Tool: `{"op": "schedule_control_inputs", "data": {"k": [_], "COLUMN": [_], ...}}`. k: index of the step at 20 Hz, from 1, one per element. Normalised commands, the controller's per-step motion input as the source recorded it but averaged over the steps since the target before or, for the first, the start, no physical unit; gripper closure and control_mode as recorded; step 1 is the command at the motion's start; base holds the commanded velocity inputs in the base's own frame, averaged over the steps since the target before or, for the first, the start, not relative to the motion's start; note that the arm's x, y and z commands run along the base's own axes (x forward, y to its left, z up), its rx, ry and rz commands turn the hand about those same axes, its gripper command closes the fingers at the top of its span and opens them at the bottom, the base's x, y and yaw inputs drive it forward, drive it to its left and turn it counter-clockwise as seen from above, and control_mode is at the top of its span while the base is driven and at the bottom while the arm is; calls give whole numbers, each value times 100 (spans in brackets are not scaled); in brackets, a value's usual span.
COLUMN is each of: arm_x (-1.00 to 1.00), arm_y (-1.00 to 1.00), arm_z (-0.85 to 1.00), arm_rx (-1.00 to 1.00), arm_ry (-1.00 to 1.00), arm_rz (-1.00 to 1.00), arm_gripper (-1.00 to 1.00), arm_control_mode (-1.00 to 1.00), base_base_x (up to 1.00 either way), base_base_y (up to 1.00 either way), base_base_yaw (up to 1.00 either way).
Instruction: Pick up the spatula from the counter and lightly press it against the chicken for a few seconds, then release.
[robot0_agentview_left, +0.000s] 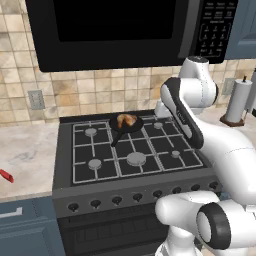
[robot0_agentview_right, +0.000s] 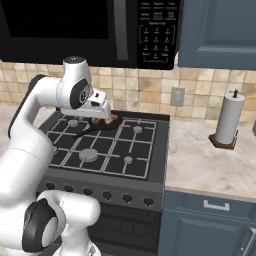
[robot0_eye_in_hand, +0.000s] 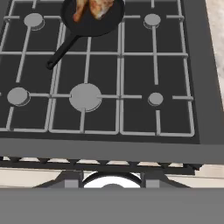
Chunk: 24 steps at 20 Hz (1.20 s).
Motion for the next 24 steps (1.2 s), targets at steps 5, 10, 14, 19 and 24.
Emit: {"op": "schedule_control_inputs", "data": {"k": [5, 10, 14, 19, 24], "arm_x": [-9, -28, -34, -36, -36], "arm_y": [3, 12, 14, 17, 26], "arm_z": [0, 0, 0, 0, 0], "arm_rx": [0, 0, 0, 0, 0], "arm_ry": [-1, -4, -6, -8, -9], "arm_rz": [0, 0, 0, 0, 0], "arm_gripper": [-100, -100, -100, -100, -100], "arm_control_mode": [-100, -100, -100, -100, -100], "base_base_x": [0, 0, 0, 0, 0], "base_base_y": [0, 0, 0, 0, 0], "base_base_yaw": [0, 0, 0, 0, 0]}}
